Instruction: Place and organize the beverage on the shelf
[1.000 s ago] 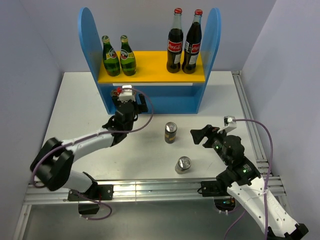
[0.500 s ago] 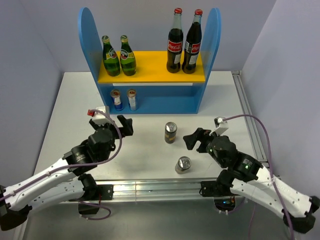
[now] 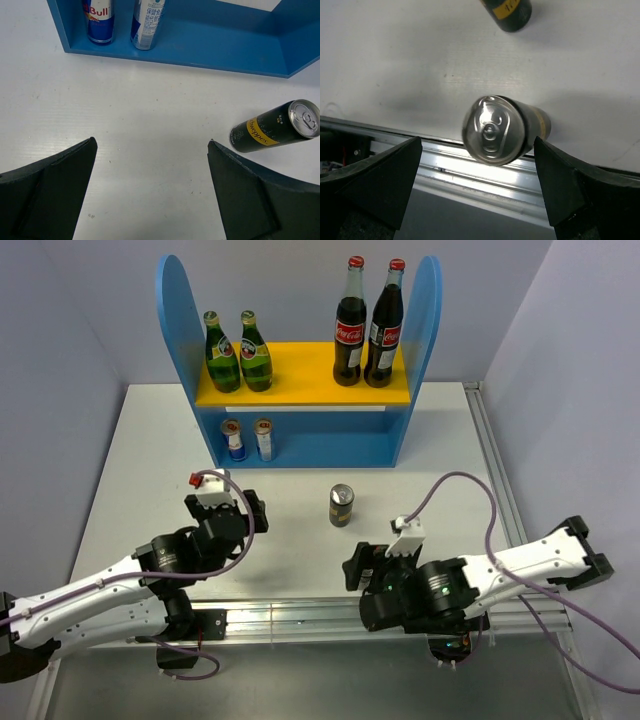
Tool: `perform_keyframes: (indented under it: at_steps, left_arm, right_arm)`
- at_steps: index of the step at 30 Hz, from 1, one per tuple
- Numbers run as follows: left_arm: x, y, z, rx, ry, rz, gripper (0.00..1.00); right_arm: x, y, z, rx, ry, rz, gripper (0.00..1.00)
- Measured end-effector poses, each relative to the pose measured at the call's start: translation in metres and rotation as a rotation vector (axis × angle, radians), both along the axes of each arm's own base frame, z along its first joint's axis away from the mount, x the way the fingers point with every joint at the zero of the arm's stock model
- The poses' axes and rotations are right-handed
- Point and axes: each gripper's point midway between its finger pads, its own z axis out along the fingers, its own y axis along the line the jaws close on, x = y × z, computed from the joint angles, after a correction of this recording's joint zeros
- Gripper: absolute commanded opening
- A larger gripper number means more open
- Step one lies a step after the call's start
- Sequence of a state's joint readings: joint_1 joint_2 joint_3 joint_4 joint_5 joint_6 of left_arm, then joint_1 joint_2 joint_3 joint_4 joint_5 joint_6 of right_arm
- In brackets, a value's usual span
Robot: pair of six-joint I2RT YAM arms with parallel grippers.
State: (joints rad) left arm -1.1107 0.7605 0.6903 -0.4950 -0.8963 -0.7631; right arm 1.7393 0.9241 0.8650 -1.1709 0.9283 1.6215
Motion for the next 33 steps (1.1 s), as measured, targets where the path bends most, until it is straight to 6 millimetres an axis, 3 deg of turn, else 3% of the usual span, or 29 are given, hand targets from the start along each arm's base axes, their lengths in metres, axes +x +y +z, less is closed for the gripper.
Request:
perform_keyframes:
  at_steps: [3, 8, 19, 24, 33]
  left_arm:
    - [-0.002, 0.000, 0.003, -0.016, -0.009, 0.001, 0.99]
    - [-0.006, -0.002, 0.004, -0.019, -0.012, -0.011, 0.99]
    - [-0.010, -0.003, -0.003, -0.005, -0.009, -0.016, 0.99]
    - [-0.010, -0.003, -0.004, -0.011, -0.010, -0.017, 0.99]
    - [-0.012, 0.001, -0.009, -0.013, -0.014, -0.015, 0.99]
  right_arm:
    - [-0.009, 0.000, -0.013, 0.003, 0.020, -0.033, 1.00]
    - [-0.009, -0.009, -0.017, 0.010, 0.031, -0.082, 1.00]
    - [-0.023, 0.001, -0.040, -0.122, -0.011, -0.043, 1.00]
    - [-0.021, -0.001, -0.045, -0.134, -0.031, -0.042, 1.00]
    - [-0.007, -0.017, -0.087, -0.247, -0.127, -0.050, 1.00]
